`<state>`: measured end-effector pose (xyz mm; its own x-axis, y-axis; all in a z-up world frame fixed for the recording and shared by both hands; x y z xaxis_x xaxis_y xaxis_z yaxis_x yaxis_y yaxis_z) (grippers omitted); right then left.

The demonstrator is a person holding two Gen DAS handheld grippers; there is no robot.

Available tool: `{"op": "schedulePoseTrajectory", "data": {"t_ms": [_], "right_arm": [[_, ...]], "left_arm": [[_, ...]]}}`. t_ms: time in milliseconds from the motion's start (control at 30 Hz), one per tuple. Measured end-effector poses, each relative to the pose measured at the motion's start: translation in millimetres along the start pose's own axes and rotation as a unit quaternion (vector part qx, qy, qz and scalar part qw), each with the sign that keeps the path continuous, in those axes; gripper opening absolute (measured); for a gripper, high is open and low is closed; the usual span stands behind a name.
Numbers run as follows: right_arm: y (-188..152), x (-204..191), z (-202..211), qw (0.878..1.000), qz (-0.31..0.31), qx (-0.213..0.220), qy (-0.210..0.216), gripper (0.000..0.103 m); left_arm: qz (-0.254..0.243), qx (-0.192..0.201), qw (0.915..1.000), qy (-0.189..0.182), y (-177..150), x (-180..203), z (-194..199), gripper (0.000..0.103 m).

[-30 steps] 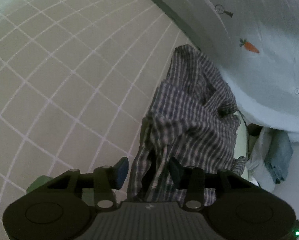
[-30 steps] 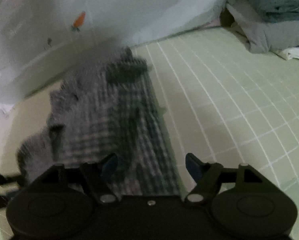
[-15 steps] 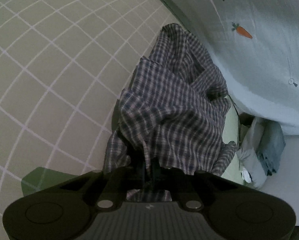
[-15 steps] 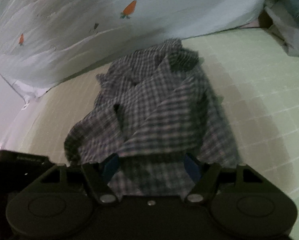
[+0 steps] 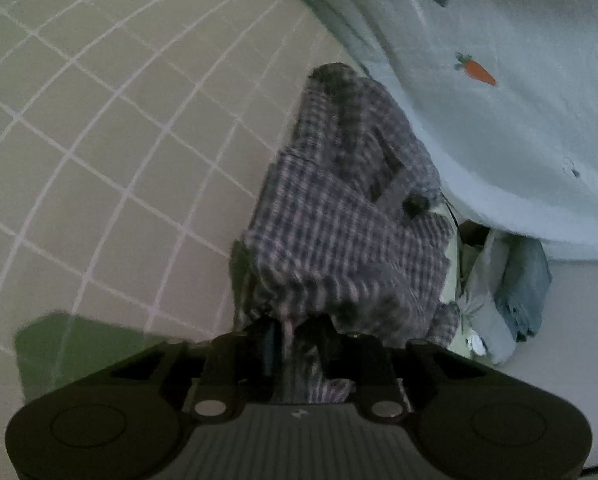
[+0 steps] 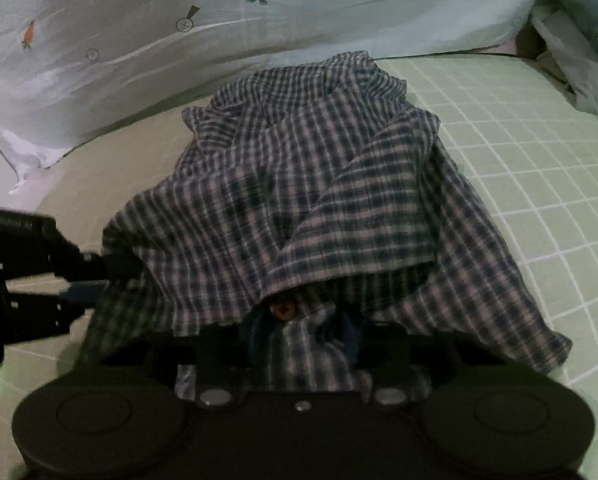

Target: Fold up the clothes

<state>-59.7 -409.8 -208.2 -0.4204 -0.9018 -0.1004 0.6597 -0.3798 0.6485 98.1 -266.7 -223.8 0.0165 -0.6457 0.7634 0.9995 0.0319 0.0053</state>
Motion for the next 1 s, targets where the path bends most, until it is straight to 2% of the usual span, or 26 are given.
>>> {"op": "schedulePoseTrajectory", "data": {"t_ms": [133, 233, 533, 600, 633, 800, 1000], "right_arm": [[-1.0, 1.2, -2.0, 1.000, -0.015, 0.000, -0.004, 0.040], [-1.5, -0.3, -3.9, 1.000, -0.018, 0.000, -0.011, 0.040], [-3.2, -2.9, -3.9, 0.999, -0.025, -0.004, -0.023, 0.041], [-3.7, -3.1, -3.3, 0.999, -0.023, -0.003, -0.025, 0.041], [-3.9, -2.3, -3.1, 0.999, -0.024, -0.002, -0.024, 0.041], [-1.6, -1.9, -3.7, 0.999, -0.029, -0.010, -0.027, 0.041], [1.4, 0.6, -3.6, 0.998, -0.057, -0.013, -0.032, 0.044]], "left_arm": [[0.027, -0.005, 0.9994, -0.018, 17.9, -6.2, -2.3, 0.013], [0.015, 0.001, 0.9998, -0.014, 34.1, -7.8, -4.7, 0.013], [0.013, -0.014, 0.9992, -0.036, 64.1, -7.8, -16.3, 0.013], [0.021, -0.007, 0.9989, -0.041, 70.3, -10.0, -16.5, 0.010], [0.026, -0.003, 0.9988, -0.043, 73.4, -11.1, -16.6, 0.004], [0.047, 0.012, 0.9977, -0.047, 89.5, -14.7, -9.9, 0.004], [0.002, 0.001, 0.9999, -0.015, 71.4, -22.1, 6.4, 0.008]]}}
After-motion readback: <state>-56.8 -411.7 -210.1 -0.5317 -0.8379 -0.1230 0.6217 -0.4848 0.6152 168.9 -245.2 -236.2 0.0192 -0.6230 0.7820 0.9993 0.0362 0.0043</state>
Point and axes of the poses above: each gripper's, at about its wrist camera, not at the fingertips, and z roughly against the way its jaws point, x to its right, y to its top, the point moved 8 cm from there along -z, roughly the way its jaws point, and after that the axes turned 9 degrees about z, right-handed, at the moved point
